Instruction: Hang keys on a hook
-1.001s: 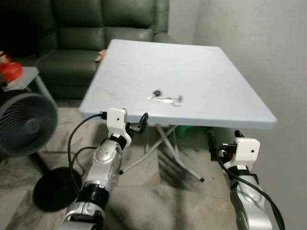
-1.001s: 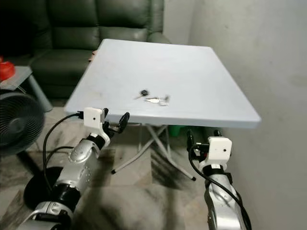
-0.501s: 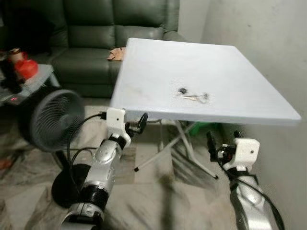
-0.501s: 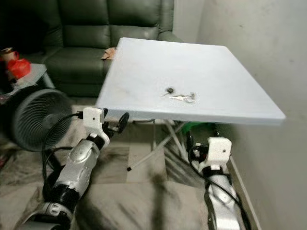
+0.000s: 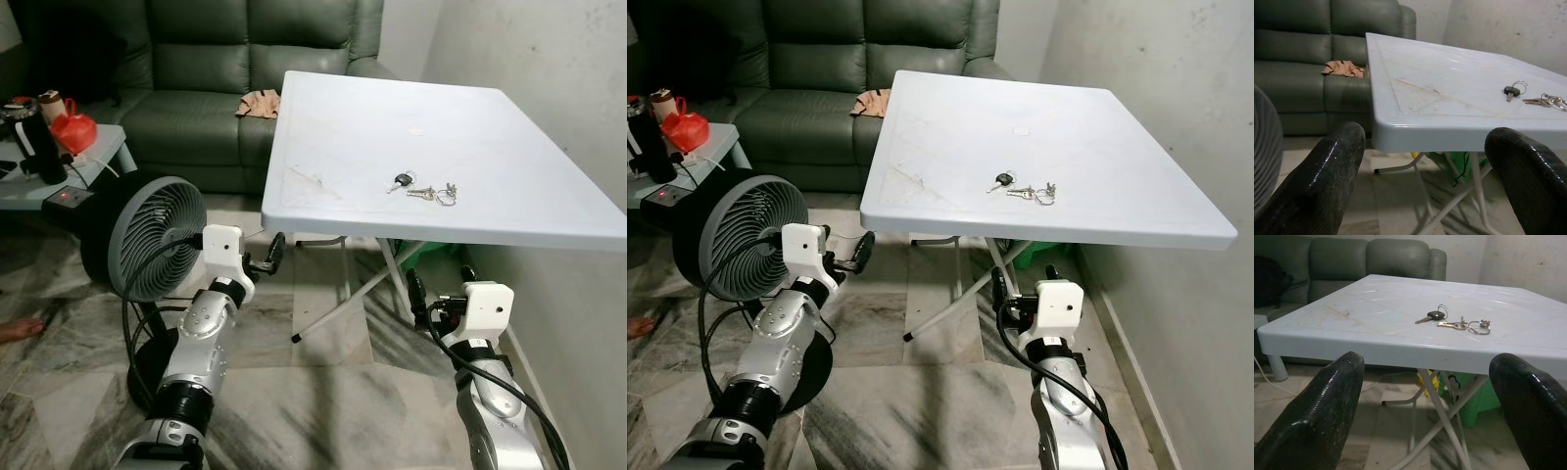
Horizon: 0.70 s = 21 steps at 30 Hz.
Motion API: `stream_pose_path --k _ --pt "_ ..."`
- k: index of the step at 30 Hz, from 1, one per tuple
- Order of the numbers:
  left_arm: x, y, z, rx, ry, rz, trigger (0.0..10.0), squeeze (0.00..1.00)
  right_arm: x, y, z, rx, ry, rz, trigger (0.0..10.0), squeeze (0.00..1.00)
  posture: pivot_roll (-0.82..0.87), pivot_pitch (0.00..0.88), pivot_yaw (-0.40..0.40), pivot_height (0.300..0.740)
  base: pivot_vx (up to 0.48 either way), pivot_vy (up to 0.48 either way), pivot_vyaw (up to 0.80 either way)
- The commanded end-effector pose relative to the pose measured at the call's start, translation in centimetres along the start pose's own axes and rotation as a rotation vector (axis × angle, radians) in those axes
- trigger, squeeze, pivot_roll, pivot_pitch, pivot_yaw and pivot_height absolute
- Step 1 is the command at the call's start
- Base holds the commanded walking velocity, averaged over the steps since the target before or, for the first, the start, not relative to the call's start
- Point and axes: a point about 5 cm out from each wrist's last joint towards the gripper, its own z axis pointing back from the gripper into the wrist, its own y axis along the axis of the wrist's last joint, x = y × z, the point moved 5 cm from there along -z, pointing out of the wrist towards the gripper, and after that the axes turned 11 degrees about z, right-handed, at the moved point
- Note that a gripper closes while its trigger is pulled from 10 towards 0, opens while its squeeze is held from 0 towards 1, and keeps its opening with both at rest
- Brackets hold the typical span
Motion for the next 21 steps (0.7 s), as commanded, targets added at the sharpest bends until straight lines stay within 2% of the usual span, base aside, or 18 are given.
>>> stream_pose_path --k 1,9,21 --pt "0.55 0.32 -0.27 0.002 -0.019 -0.019 10.0 0.00 0.28 0.41 -0.20 0.009 -0.008 0.007 10.0 0.00 -0.05 0.024 -0.044 0.711 0.000 0.000 0.00" --pt "0.38 0.11 -0.33 -0.021 -0.019 -0.018 10.0 0.00 0.21 0.42 -0.32 0.009 -0.006 0.004 10.0 0.00 -0.05 0.025 -0.045 0.711 0.000 0.000 0.00" --pt "0.53 0.22 -0.53 -0.025 -0.026 -0.009 10.0 0.00 0.13 0.58 -0.49 0.015 -0.005 0.002 10.0 0.00 -0.05 0.020 -0.043 0.711 0.355 0.000 0.00"
